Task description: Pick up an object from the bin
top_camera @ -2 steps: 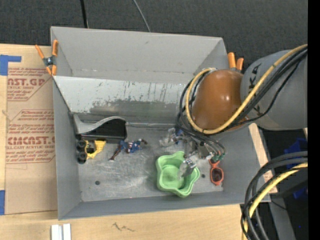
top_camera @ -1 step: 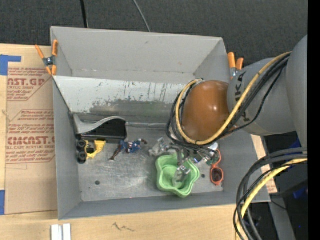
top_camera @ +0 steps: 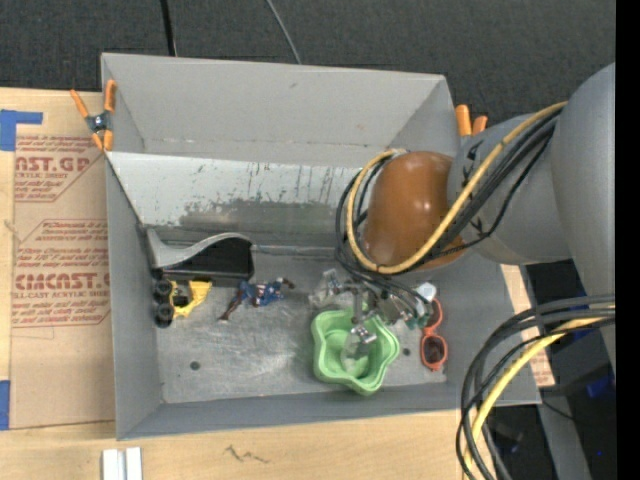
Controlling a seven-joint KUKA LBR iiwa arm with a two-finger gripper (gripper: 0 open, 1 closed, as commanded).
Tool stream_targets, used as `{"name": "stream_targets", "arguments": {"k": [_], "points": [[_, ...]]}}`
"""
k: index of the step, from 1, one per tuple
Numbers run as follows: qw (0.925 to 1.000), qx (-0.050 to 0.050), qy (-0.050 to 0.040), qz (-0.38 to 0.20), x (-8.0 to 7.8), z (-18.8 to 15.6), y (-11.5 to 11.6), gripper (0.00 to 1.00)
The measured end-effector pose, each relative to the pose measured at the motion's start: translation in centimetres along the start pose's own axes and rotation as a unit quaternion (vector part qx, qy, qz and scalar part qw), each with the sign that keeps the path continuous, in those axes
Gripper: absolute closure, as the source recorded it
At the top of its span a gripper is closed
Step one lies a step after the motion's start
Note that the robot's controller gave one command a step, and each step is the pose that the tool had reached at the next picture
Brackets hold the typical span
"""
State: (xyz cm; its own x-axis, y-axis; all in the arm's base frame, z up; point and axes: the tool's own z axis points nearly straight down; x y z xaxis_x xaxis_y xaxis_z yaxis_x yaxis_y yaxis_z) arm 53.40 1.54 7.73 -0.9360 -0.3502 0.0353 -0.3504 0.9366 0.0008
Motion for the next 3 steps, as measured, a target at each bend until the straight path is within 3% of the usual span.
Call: {"name": "stream_targets", "arguments": {"k": [3], "points": [[1.0,-0.001,-0.0016,0.0,0.25,-0.48,-0.01,1.0]]}}
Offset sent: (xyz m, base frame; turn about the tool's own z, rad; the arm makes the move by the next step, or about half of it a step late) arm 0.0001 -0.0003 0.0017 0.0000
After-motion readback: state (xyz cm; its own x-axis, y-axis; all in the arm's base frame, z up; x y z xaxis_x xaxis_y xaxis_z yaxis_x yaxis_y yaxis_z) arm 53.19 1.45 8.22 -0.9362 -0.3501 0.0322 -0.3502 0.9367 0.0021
